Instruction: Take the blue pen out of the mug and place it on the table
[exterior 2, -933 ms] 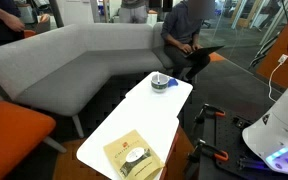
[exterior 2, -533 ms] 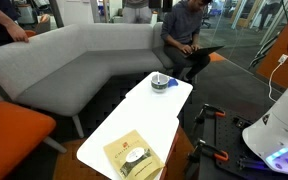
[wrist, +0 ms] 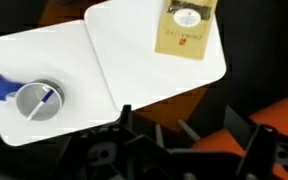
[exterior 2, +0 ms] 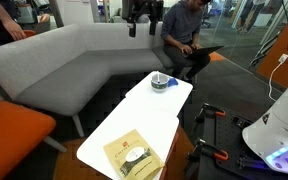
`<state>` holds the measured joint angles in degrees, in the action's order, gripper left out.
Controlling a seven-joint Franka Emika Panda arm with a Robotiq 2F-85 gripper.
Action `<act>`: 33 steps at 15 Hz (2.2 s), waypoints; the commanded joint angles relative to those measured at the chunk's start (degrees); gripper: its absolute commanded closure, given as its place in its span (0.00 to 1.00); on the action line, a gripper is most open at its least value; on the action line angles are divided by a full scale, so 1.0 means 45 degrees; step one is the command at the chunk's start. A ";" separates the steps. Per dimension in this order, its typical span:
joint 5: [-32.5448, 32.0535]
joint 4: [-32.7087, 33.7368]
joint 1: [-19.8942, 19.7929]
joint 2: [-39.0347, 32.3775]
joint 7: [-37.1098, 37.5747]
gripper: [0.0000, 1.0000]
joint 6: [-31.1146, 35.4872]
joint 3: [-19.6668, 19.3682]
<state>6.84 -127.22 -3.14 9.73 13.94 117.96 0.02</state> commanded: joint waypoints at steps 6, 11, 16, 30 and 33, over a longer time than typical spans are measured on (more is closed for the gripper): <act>-0.0485 -0.0732 -0.1143 -0.3646 0.3160 0.00 0.4429 -0.1901; 0.0434 -0.0489 -0.1490 -0.4754 0.3613 0.00 0.2154 -0.2726; 0.0208 -0.0586 -0.1354 -0.4830 0.3705 0.00 0.2587 -0.2837; 0.0401 0.2092 -0.1355 -1.0084 0.7603 0.05 0.6830 -0.4462; 0.0890 0.2867 -0.1557 -1.0909 0.7379 0.15 0.6618 -0.4349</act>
<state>8.42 -117.88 -9.42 -36.51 47.85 149.73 -19.91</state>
